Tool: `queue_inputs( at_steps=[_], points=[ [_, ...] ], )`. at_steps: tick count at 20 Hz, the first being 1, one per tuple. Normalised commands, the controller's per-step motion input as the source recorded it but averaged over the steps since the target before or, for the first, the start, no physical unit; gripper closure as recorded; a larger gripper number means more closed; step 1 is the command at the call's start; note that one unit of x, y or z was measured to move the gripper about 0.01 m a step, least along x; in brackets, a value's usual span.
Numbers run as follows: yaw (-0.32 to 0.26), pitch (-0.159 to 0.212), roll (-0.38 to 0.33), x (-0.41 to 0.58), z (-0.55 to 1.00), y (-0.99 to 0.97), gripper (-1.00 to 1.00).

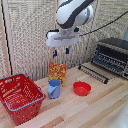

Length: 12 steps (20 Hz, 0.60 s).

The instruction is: Kindly position your hand close to the oven tray's handle. Softly yet firmly grasp the handle using your hand. Slowly and with caution, draw the tray out until it is fully stretched out.

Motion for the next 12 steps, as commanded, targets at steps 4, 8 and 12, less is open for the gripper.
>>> queue_inputs(
  at_steps=[4, 8, 12],
  points=[
    [0.155, -0.008, -0.292, -0.198, 0.09, -0.24, -1.00],
    [0.163, -0.016, -0.295, -0.199, 0.07, -0.27, -1.00],
    [0.159, -0.015, -0.297, -0.190, 0.06, -0.28, -1.00]
  ],
)
